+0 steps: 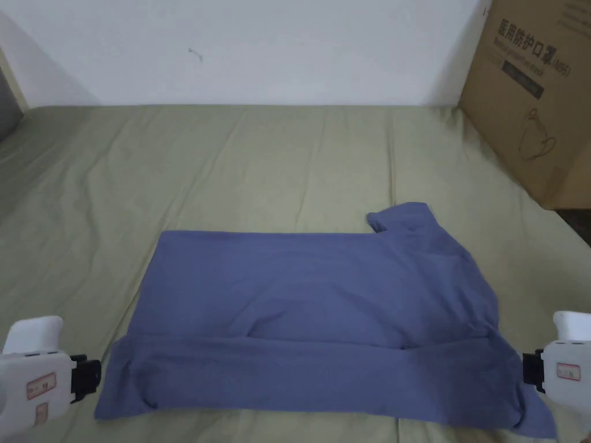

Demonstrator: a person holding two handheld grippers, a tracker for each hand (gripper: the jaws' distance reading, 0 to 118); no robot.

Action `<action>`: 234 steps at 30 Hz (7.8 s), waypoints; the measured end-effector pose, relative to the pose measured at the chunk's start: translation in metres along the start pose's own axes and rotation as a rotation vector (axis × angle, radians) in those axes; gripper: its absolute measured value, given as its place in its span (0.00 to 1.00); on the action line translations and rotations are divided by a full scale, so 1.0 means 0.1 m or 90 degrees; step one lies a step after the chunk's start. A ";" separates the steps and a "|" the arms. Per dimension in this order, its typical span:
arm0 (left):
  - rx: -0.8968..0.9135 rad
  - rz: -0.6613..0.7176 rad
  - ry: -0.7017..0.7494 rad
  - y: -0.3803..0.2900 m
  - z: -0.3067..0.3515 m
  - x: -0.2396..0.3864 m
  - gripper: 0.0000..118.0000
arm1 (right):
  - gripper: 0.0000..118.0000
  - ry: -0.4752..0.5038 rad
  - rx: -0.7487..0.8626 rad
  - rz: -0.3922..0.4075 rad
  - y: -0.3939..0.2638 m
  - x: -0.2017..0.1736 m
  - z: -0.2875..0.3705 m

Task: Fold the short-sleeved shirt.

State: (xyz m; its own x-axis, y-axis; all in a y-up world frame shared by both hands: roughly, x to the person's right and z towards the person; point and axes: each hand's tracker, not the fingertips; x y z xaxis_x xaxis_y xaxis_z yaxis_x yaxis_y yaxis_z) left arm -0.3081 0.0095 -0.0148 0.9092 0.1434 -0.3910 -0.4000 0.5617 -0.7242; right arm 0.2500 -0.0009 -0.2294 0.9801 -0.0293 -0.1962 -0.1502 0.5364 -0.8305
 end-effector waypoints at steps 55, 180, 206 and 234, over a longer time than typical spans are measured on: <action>-0.099 -0.075 0.059 -0.76 -0.06 0.07 0.89 | 0.71 0.007 -0.080 0.042 -0.77 0.19 -0.04; 0.027 0.051 -0.076 -0.19 0.48 0.26 0.00 | 0.00 0.052 0.151 0.132 -0.31 -0.54 0.69; -0.048 0.429 -0.303 -0.73 -0.42 -0.84 0.85 | 0.00 0.111 0.070 0.207 -0.42 -1.21 0.21; 0.011 0.318 -0.119 -0.22 0.55 -1.16 0.05 | 0.00 0.101 0.019 0.192 -0.44 -1.21 0.13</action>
State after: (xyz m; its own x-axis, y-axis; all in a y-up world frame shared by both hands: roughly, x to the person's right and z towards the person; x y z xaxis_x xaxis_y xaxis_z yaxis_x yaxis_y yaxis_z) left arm -0.3986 0.0253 0.0772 0.6137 0.5390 -0.5770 -0.7893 0.4009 -0.4650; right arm 0.1397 -0.0101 -0.1622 0.8590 0.0045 -0.5119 -0.4244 0.5655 -0.7072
